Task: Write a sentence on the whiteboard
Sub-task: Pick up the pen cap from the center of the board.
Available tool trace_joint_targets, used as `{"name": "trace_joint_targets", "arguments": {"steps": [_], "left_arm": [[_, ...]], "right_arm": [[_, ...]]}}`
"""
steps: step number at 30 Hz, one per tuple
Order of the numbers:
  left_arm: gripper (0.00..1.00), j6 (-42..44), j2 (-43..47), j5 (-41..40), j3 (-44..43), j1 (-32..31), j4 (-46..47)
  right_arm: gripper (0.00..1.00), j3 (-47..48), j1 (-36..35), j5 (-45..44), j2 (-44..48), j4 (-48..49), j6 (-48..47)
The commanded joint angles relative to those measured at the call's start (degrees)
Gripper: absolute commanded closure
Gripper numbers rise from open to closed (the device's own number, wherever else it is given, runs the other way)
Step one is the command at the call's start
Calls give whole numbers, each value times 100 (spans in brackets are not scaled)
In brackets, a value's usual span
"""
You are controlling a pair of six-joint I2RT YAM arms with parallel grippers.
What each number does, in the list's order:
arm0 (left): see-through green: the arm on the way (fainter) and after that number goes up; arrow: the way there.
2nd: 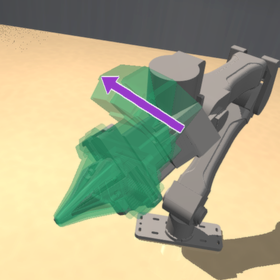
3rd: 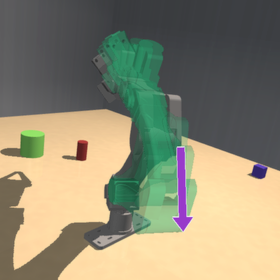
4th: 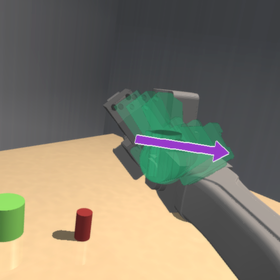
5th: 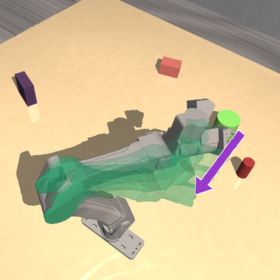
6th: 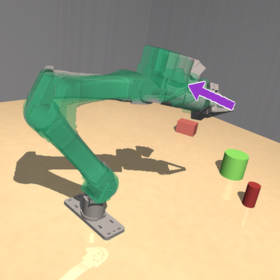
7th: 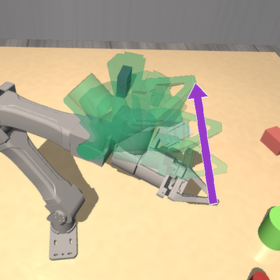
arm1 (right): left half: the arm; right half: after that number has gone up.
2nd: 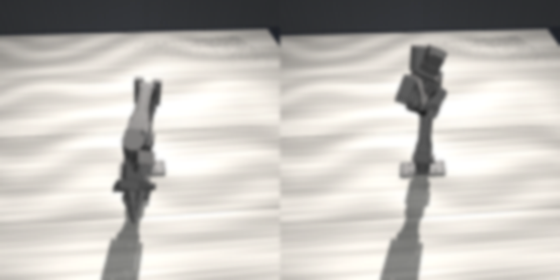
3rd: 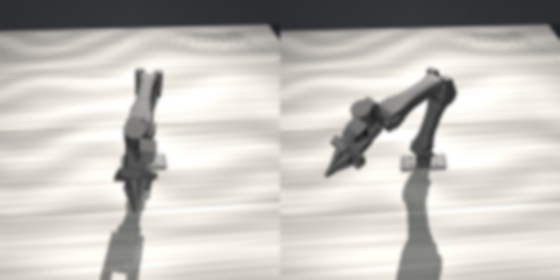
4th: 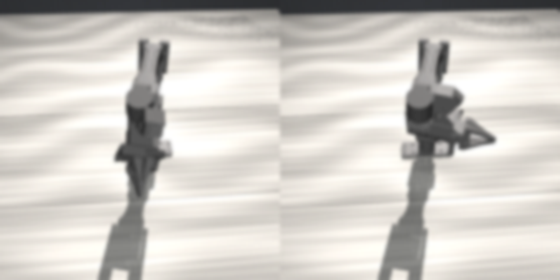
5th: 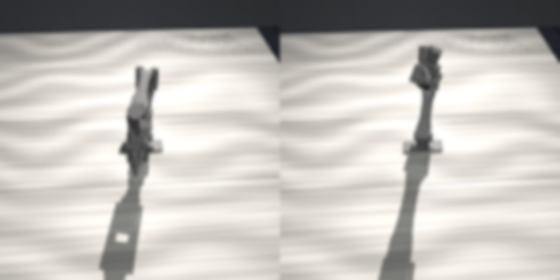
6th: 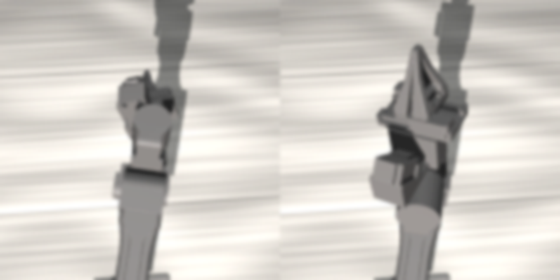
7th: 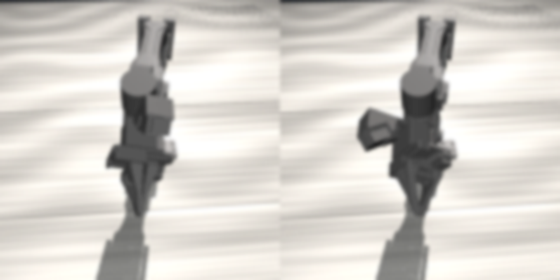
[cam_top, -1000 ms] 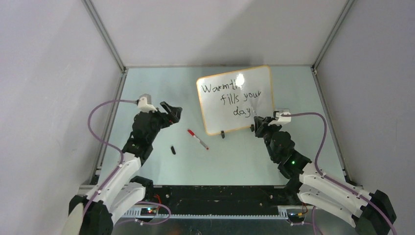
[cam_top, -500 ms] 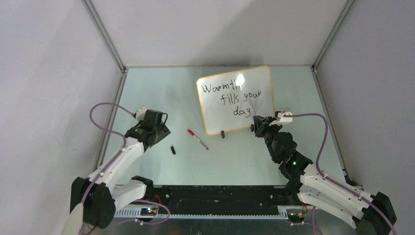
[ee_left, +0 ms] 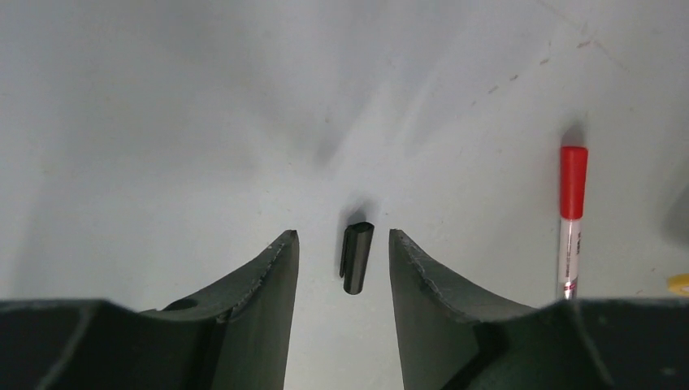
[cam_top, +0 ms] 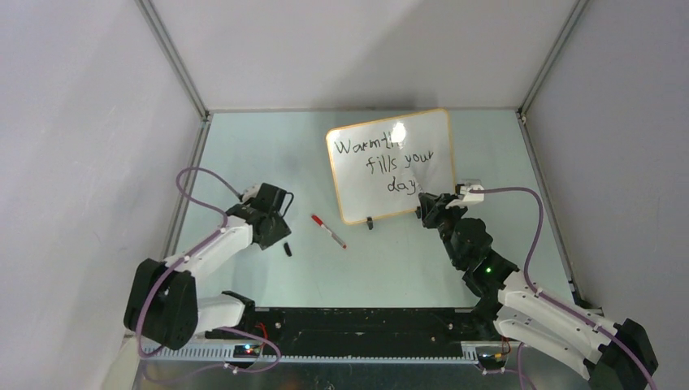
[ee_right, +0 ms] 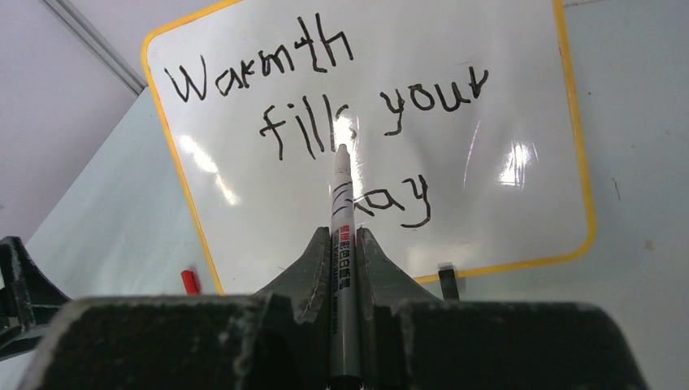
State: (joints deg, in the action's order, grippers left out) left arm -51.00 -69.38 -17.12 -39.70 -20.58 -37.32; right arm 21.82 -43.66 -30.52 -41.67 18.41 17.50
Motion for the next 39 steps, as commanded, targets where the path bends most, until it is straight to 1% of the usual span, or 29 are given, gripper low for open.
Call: {"name": "trace_joint_targets", "arguments": {"steps": [1,2,5,9,12,17,20,24,25,27,28,29,30,31,32,33,34,35,36,38,39], "left_arm": [[50,277,-211,324,123,-194,425],[47,320,-256,429,148,-202,483],[45,553,-289,627,264,-231,788],[44,588,-288,713,328,-232,887],[46,542,-361,564,303,-228,816],[51,464,-503,474,280,-232,730],[52,339,-526,261,238,-247,544],[53,277,-576,253,242,-325,475],[54,272,-618,245,238,-348,469],[60,255,-697,214,229,-367,455],[66,255,-729,199,227,-372,443],[69,252,-736,167,227,-370,435],[74,234,-726,149,220,-373,418],[76,214,-713,131,219,-375,414],[82,205,-670,131,218,-374,413],[86,187,-645,144,204,-371,407],[94,174,-580,176,175,-371,363],[97,138,-539,184,148,-369,334],[99,119,-420,199,86,-368,261],[100,-7,-179,173,-35,-370,118],[100,-162,-101,161,-85,-369,66]], "right_arm": [[100,6,30,85,-7,200,49],[100,6,32,92,-7,194,46],[100,10,34,112,-8,185,35],[100,7,39,137,-22,187,28],[100,6,42,146,-26,176,40],[100,7,37,151,-12,161,55],[100,10,36,151,-16,156,58],[100,7,40,145,-10,154,59],[100,7,37,144,-15,149,55],[100,11,36,151,-3,141,57],[100,7,39,152,-10,137,64],[100,9,39,152,-13,137,67],[100,7,40,148,-5,136,58],[100,6,41,151,-6,130,59],[100,11,42,151,-3,124,67],[100,7,39,172,-5,122,62],[100,7,36,197,-1,129,57],[100,6,36,313,0,145,25],[100,6,34,408,5,163,3],[100,2,34,851,-9,262,-111],[100,-8,29,1282,-26,396,-204]]}}
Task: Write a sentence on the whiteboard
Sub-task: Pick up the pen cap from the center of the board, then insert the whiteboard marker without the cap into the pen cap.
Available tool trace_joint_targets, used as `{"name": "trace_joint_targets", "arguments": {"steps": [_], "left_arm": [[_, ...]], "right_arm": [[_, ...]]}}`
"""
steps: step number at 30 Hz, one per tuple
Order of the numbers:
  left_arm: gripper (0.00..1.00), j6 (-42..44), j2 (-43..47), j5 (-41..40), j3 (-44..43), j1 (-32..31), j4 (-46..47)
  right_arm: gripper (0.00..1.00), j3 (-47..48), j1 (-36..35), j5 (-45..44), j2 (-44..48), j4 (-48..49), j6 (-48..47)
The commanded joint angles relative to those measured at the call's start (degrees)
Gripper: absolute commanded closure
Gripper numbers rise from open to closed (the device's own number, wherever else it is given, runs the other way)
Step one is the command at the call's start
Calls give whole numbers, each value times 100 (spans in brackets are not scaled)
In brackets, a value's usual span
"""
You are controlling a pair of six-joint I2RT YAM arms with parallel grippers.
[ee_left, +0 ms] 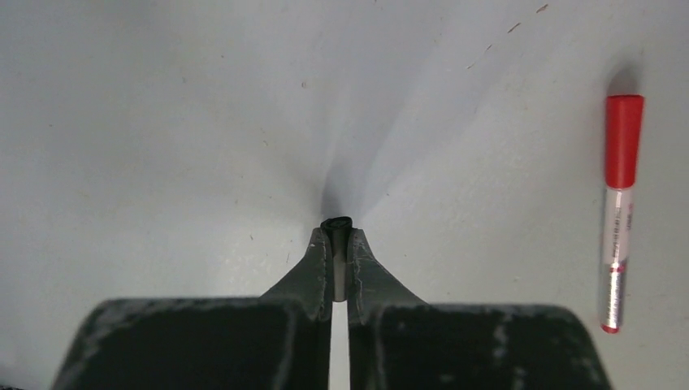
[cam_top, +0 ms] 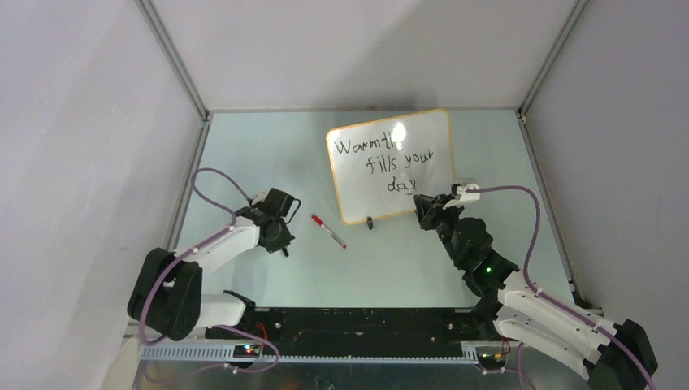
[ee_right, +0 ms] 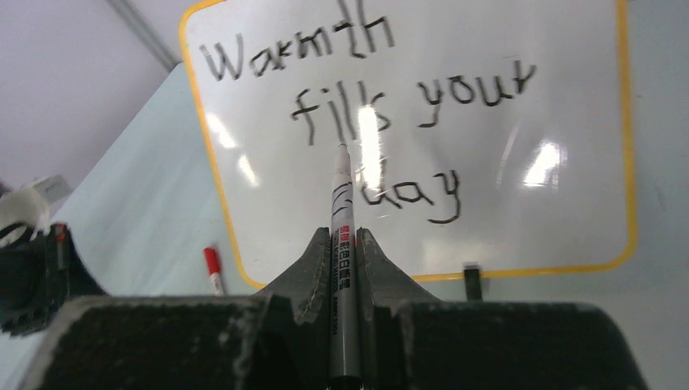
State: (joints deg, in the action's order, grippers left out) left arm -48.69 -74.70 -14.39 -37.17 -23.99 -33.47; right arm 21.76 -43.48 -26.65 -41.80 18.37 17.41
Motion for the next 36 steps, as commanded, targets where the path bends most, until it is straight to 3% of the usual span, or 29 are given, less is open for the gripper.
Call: {"name": "trace_joint_targets", "arguments": {"steps": [1,6,13,25,36], "left_arm": [[100,-483,614,-115,-437,-27,-406],[100,-1633,1094,131,-834,-28,-669],[100,-3126,1302,677,-945,-28,-288],[100,-4539,1776,1393,-485,-73,847],[100,-4818,2110,1773,-136,-149,1187]], "right_arm": [[100,1,-14,1104,-70,473,-243],[100,2,-334,2346,-385,1052,-635],[100,39,-923,3259,-587,1502,-1040],[100,244,-2363,1548,-1220,1852,-2157],[100,722,-2541,1034,-1800,1606,-2352]]}}
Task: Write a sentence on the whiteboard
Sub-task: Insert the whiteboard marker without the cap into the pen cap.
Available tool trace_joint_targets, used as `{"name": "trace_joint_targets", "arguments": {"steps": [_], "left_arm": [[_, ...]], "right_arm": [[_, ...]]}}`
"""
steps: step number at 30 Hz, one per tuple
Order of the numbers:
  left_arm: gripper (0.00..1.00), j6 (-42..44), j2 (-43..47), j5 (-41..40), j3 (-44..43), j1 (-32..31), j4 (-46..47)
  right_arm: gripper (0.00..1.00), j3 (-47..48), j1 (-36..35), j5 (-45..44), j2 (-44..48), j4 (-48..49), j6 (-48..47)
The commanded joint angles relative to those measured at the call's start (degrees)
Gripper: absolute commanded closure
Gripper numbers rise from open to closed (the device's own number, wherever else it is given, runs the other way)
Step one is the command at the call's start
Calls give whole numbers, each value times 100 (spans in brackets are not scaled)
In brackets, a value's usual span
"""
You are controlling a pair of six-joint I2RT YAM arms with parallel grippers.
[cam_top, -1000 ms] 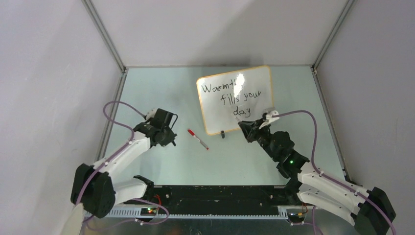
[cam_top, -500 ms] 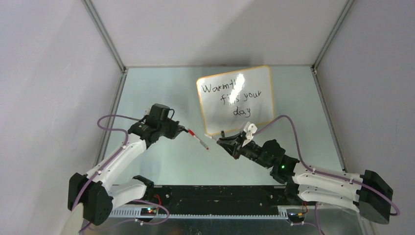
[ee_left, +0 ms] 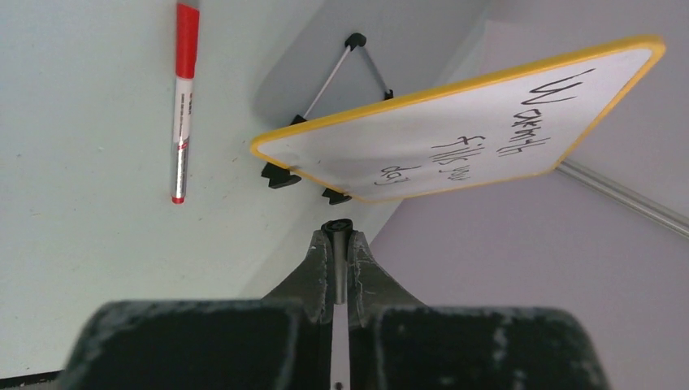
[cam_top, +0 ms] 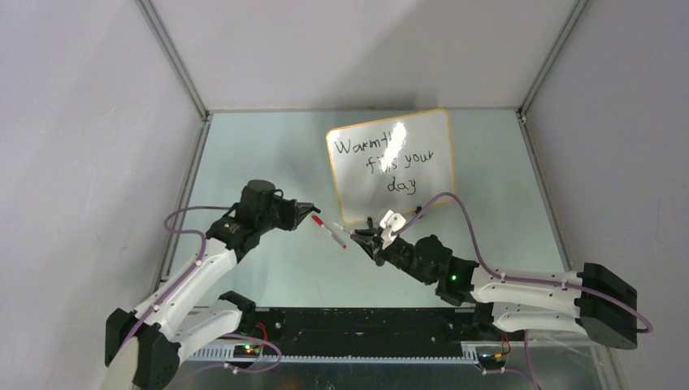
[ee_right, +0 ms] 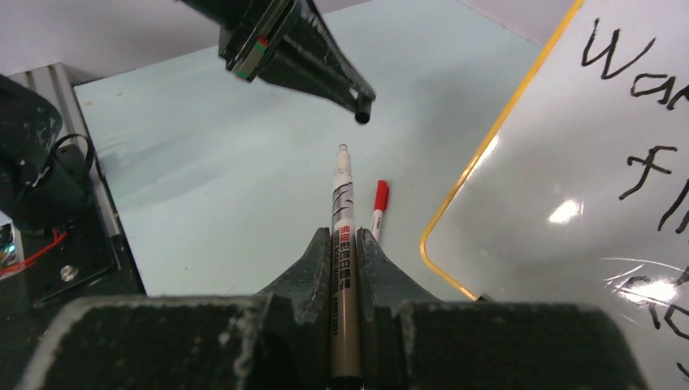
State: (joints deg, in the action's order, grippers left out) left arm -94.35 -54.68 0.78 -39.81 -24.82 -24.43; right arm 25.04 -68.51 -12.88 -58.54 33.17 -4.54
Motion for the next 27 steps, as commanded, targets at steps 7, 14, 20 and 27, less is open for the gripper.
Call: {"name": "trace_joint_targets", "arguments": {"steps": [7,14,20,27], "left_arm": [[100,-291,232,285,220,-89,301],[100,-324,392,290,323,-89,334],[100,-412,510,303,412,-87,392],[100,-419,545,360,430,-92,449]], "right_arm": [[100,683,-37,-412,-423,-52,-152],[100,916,-44,-304,-675,-252,-153],[100,946,-39,-278,-727,-281,-154],[100,975,-42,-284,-767,-284,-157]]}}
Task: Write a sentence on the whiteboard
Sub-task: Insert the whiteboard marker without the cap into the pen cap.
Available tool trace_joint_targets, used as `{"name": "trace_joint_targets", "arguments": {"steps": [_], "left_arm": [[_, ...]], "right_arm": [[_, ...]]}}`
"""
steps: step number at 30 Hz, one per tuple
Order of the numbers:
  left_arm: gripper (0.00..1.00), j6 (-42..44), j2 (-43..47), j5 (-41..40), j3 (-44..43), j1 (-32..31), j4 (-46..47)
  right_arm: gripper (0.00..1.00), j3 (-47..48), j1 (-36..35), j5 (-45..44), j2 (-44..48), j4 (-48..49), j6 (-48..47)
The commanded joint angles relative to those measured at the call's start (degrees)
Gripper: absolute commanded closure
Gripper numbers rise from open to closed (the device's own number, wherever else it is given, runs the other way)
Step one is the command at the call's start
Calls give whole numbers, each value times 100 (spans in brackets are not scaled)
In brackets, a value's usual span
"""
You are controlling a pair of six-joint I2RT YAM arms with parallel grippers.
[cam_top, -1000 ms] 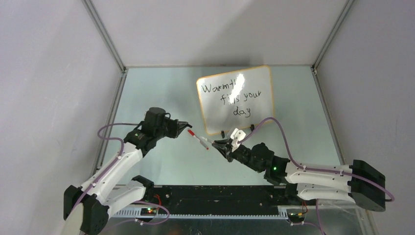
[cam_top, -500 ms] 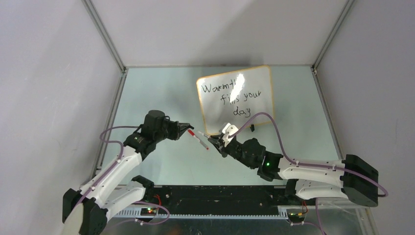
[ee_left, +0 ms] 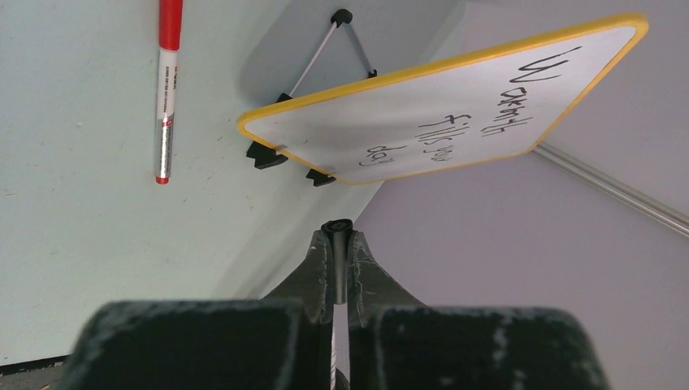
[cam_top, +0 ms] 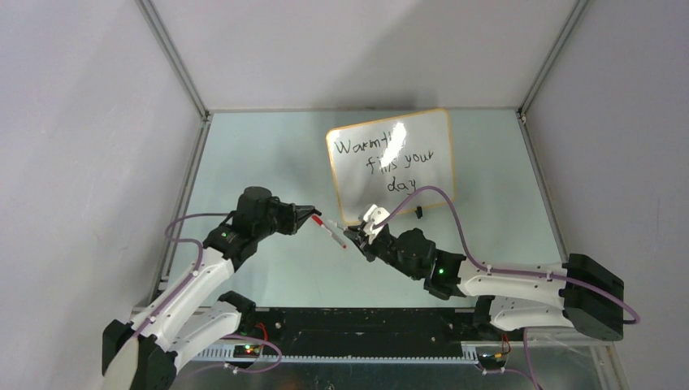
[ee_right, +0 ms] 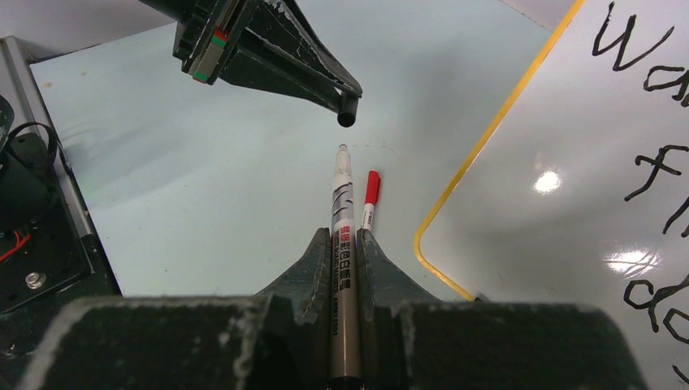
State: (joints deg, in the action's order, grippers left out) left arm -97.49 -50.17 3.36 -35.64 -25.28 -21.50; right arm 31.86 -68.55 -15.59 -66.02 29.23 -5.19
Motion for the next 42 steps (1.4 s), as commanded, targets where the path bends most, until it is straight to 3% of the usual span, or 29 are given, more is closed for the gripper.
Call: {"name": "trace_joint_targets", "arguments": {"steps": [1,42], "left_arm": [[100,-103,93,123,13,-47,157],[100,-200,70,105,127,-167,308]], "right_arm": [[100,294,-36,-9,-30,116,-93],[100,365,-78,-164,65,44,-181]]}}
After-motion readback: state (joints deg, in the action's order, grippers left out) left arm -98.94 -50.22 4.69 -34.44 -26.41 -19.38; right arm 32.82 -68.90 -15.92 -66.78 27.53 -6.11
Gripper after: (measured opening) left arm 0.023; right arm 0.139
